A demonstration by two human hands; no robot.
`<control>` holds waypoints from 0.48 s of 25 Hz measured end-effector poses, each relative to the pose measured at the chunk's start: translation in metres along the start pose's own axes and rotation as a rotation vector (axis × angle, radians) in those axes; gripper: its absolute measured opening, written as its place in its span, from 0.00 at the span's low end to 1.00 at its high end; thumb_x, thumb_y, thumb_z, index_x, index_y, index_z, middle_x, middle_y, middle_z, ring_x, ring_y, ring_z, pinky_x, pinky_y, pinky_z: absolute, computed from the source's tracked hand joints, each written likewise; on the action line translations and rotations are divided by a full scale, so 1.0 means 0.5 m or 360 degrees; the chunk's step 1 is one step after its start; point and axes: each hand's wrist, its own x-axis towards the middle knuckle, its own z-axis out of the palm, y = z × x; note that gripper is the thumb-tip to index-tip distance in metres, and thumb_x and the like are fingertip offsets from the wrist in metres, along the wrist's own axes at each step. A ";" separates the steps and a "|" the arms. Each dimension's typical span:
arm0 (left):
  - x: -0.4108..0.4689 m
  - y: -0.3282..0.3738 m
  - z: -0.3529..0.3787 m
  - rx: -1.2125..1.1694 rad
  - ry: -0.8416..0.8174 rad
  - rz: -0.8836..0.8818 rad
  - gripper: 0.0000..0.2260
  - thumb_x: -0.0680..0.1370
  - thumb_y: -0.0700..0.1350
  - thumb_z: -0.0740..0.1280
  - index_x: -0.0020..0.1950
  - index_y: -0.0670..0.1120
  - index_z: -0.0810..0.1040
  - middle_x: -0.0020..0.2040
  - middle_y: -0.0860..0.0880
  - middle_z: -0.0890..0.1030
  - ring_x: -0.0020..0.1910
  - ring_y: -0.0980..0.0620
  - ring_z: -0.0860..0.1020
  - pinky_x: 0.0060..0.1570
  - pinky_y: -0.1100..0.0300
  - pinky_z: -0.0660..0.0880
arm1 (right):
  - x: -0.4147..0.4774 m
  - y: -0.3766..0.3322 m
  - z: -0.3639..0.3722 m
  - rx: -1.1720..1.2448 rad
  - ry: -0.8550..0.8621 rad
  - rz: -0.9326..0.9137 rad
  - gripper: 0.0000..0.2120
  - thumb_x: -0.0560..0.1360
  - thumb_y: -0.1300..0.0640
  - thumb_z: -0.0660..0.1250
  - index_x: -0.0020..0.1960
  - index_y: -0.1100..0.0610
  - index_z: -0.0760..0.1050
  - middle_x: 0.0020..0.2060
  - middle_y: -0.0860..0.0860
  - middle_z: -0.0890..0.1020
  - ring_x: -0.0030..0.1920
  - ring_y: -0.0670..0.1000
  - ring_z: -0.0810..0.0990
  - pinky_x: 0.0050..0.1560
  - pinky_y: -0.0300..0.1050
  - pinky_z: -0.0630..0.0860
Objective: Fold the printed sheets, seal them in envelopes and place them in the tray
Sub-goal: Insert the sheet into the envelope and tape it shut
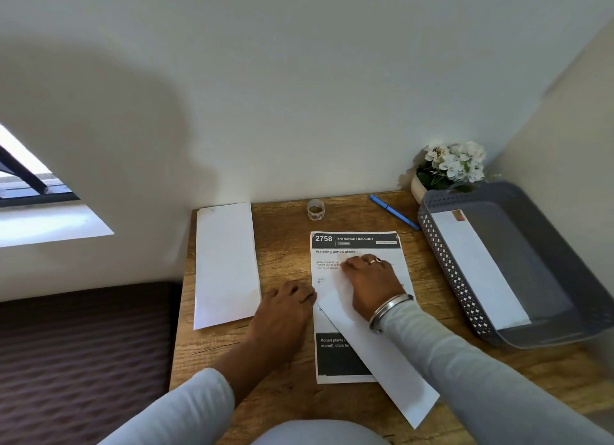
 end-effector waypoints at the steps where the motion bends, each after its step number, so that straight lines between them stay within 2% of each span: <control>1: 0.000 0.002 0.000 -0.0001 -0.0003 -0.0006 0.27 0.79 0.50 0.66 0.77 0.47 0.65 0.76 0.47 0.68 0.74 0.43 0.64 0.70 0.46 0.67 | -0.006 -0.012 0.000 -0.0007 -0.0001 -0.0050 0.28 0.71 0.60 0.63 0.71 0.54 0.69 0.68 0.51 0.72 0.67 0.56 0.69 0.68 0.55 0.67; 6: -0.001 0.005 -0.003 -0.0022 -0.0001 -0.0022 0.27 0.78 0.49 0.69 0.76 0.47 0.68 0.74 0.46 0.70 0.73 0.43 0.66 0.69 0.45 0.68 | -0.058 -0.056 0.024 0.0049 -0.0056 -0.0369 0.29 0.70 0.60 0.67 0.71 0.53 0.69 0.68 0.51 0.73 0.68 0.57 0.69 0.68 0.54 0.67; 9: -0.001 0.001 -0.006 -0.0003 0.0010 -0.0002 0.25 0.76 0.47 0.70 0.72 0.46 0.72 0.70 0.46 0.74 0.69 0.43 0.70 0.64 0.45 0.73 | -0.045 -0.010 0.020 0.0040 -0.0004 -0.0203 0.32 0.69 0.62 0.64 0.73 0.52 0.68 0.69 0.49 0.73 0.68 0.56 0.69 0.67 0.55 0.68; 12: 0.000 0.007 -0.001 -0.0049 -0.0004 -0.0052 0.23 0.75 0.48 0.71 0.70 0.46 0.75 0.68 0.47 0.76 0.67 0.43 0.73 0.62 0.45 0.74 | -0.030 0.016 0.011 0.0110 0.0009 -0.0003 0.30 0.71 0.62 0.62 0.73 0.51 0.68 0.69 0.48 0.72 0.68 0.55 0.70 0.68 0.53 0.68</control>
